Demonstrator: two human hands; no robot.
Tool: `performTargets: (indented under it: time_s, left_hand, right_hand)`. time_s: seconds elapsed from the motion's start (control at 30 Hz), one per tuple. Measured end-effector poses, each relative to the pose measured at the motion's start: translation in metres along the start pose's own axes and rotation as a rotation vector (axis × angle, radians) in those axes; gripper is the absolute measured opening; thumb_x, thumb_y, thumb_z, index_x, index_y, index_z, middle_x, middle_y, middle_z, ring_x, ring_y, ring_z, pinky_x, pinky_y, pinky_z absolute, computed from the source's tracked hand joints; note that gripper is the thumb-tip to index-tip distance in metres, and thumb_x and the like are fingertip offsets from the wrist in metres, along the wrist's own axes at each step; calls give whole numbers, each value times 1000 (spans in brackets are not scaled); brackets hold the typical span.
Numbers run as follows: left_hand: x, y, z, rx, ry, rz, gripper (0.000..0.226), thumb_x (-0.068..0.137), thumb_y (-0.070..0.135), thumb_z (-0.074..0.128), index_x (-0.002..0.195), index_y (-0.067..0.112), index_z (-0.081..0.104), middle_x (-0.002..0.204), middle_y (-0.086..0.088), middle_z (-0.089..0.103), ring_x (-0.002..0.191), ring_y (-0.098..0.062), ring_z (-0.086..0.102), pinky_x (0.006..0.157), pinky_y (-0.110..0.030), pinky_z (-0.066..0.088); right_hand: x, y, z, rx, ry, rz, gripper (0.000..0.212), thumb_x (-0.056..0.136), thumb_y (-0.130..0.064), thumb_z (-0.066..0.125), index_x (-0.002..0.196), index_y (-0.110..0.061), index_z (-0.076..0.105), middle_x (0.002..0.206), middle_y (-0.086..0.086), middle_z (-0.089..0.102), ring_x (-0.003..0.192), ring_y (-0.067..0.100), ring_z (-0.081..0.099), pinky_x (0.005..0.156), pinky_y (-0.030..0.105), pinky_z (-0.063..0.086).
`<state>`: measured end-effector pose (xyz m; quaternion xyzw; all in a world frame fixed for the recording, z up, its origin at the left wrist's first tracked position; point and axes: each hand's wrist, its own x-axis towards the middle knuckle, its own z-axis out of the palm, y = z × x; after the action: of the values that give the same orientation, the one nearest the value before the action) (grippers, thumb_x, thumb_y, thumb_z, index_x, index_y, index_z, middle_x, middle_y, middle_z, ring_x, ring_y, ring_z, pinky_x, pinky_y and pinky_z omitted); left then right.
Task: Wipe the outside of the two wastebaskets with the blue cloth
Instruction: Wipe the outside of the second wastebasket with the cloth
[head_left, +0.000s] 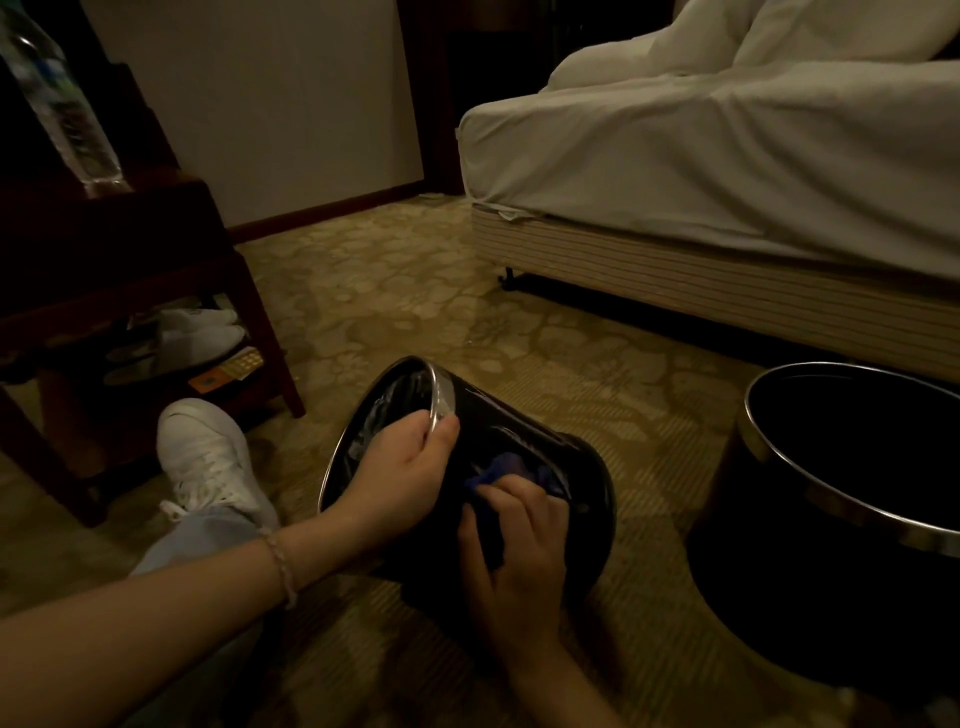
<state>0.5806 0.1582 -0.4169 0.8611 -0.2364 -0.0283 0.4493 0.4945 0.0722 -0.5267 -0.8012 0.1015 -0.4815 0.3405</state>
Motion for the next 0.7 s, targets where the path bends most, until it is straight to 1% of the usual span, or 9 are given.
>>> performTargets:
  time_s: [0.07, 0.13, 0.2, 0.23, 0.3, 0.4, 0.5, 0.6, 0.7]
  left_hand:
    - [-1, 2, 2, -35, -23, -22, 52, 99, 49, 36, 79, 12, 66, 74, -6, 69, 69, -16, 65, 66, -41, 52]
    - [1, 4, 3, -84, -46, -52, 65, 98, 54, 29, 86, 4, 69, 83, -14, 71, 77, -22, 66, 74, -39, 51]
    - [1, 7, 2, -103, -48, -77, 67, 99, 51, 28, 91, -1, 69, 89, -18, 70, 81, -24, 65, 74, -32, 50]
    - [1, 5, 1, -108, -55, -83, 65, 99, 50, 29, 93, 0, 69, 89, -18, 71, 81, -24, 66, 76, -33, 51]
    - [2, 3, -4, -138, -81, -106, 61, 99, 51, 31, 94, 5, 70, 87, -14, 73, 81, -26, 69, 78, -43, 55]
    - [3, -1, -16, -165, -99, -145, 67, 96, 59, 33, 98, 0, 65, 93, -26, 69, 86, -43, 67, 76, -60, 54]
    - [1, 0, -21, -189, -94, -184, 58, 100, 50, 33, 99, 2, 66, 96, -29, 68, 89, -49, 65, 77, -63, 52]
    - [2, -1, -16, -210, -134, -186, 50, 102, 44, 32, 100, 11, 69, 94, -19, 73, 89, -42, 69, 79, -59, 54]
    - [1, -1, -10, -231, -132, -172, 48, 103, 42, 30, 98, 16, 70, 93, -8, 76, 85, -24, 73, 83, -49, 57]
  right_hand:
    - [6, -11, 6, 6, 21, -50, 26, 95, -37, 55, 108, -17, 66, 112, -2, 62, 99, 18, 51, 90, 15, 35]
    - [12, -13, 11, 4, 47, -86, 26, 97, -38, 53, 109, -18, 65, 113, -2, 62, 98, 18, 51, 87, 19, 39]
    - [15, -8, 14, -23, 53, -148, 26, 100, -40, 49, 111, -19, 62, 114, 0, 63, 96, 21, 52, 80, 25, 43]
    - [15, -3, 15, -47, 54, -182, 27, 101, -40, 47, 112, -20, 60, 114, 1, 63, 94, 22, 52, 77, 27, 44]
    - [15, 10, 16, -72, 65, -192, 25, 101, -38, 47, 110, -19, 60, 113, 3, 64, 92, 24, 52, 75, 30, 44]
    - [11, 51, 12, -119, 100, -47, 22, 96, -30, 53, 100, -13, 67, 109, 5, 66, 88, 28, 58, 82, 35, 43]
    - [9, 93, -5, -115, 71, 203, 26, 95, -34, 45, 95, -15, 63, 101, 3, 64, 91, 29, 61, 86, 30, 33]
    - [11, 102, -13, -98, 32, 344, 36, 94, -44, 37, 94, -17, 61, 97, -6, 56, 94, 26, 54, 84, 23, 25]
    - [17, 81, -6, -49, 38, 329, 32, 94, -42, 40, 93, -18, 61, 97, -6, 56, 92, 28, 54, 83, 24, 27]
